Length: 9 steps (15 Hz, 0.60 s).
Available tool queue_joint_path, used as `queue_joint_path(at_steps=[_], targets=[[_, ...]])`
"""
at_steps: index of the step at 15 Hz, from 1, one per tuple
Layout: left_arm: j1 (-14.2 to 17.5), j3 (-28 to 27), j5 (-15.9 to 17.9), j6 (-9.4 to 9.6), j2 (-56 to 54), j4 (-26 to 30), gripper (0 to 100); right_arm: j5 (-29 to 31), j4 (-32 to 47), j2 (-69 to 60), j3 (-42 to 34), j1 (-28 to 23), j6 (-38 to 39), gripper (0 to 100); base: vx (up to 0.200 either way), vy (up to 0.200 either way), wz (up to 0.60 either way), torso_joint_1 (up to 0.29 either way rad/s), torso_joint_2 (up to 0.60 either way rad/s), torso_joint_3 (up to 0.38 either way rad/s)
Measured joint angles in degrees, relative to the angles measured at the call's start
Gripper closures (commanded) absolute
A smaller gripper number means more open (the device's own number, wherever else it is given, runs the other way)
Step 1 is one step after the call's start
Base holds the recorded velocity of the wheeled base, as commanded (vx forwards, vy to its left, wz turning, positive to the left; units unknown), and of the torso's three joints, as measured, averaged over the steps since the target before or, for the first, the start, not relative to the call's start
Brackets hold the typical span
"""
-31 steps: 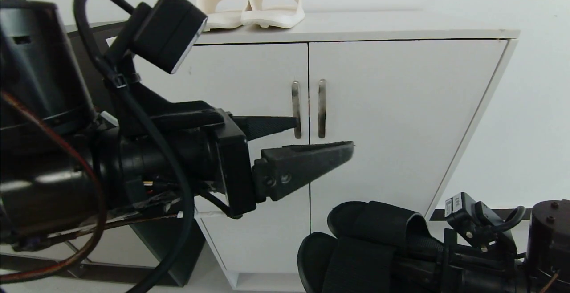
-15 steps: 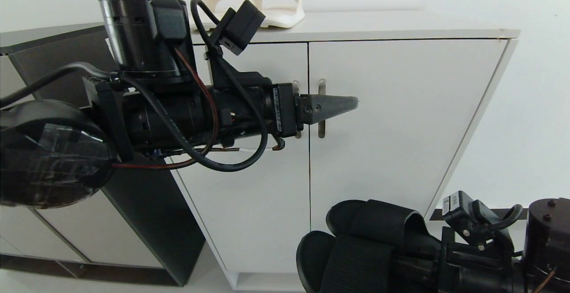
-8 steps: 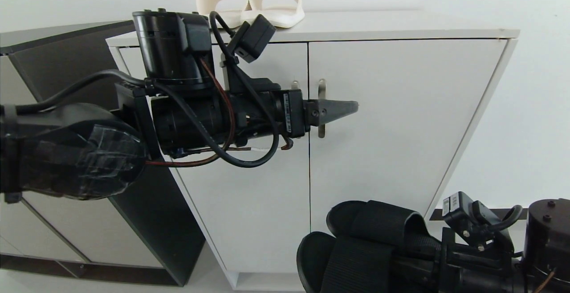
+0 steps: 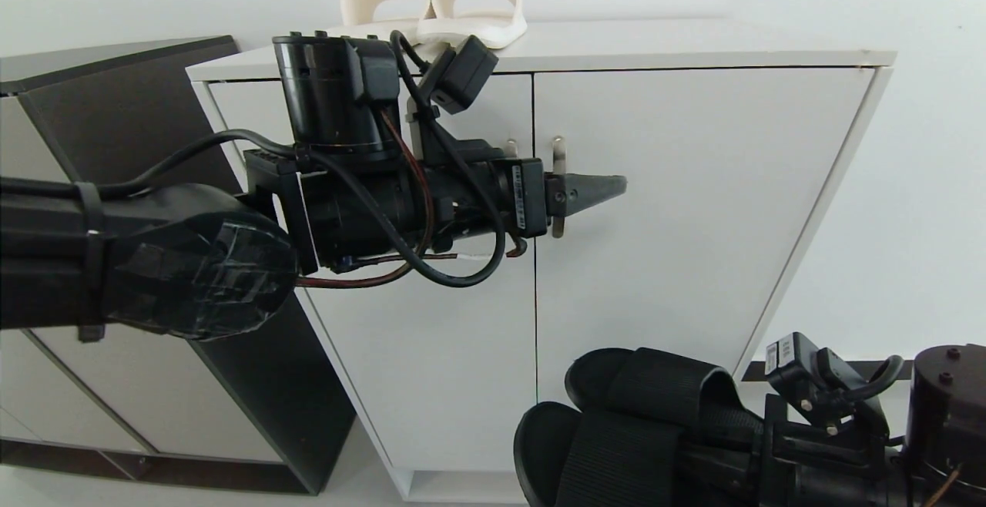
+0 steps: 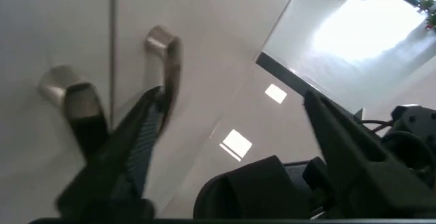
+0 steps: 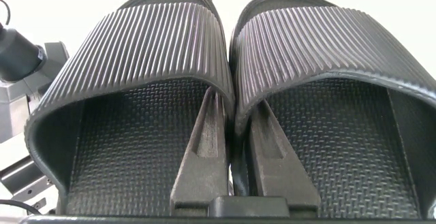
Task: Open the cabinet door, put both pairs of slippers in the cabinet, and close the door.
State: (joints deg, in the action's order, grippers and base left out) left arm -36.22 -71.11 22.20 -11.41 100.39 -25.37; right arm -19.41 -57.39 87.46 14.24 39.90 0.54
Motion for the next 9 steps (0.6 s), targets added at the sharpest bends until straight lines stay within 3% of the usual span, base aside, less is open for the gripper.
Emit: queue_joint_path(at_steps=[5,9], targets=[[-0.61,3.13,0.49,0.0,-2.1,0.49,100,-0.84,0.11,-0.85,-1.07,0.39,0.0,100,0.0,0.0,0.0,0.0,0.0,0.0],[-1.4,9.14,2.57,-0.09,-7.34,0.05,100,-5.94,0.13,-3.15,-2.54,1.0,0.0,100,0.0,0.0,0.0,0.0,0.0,0.0]])
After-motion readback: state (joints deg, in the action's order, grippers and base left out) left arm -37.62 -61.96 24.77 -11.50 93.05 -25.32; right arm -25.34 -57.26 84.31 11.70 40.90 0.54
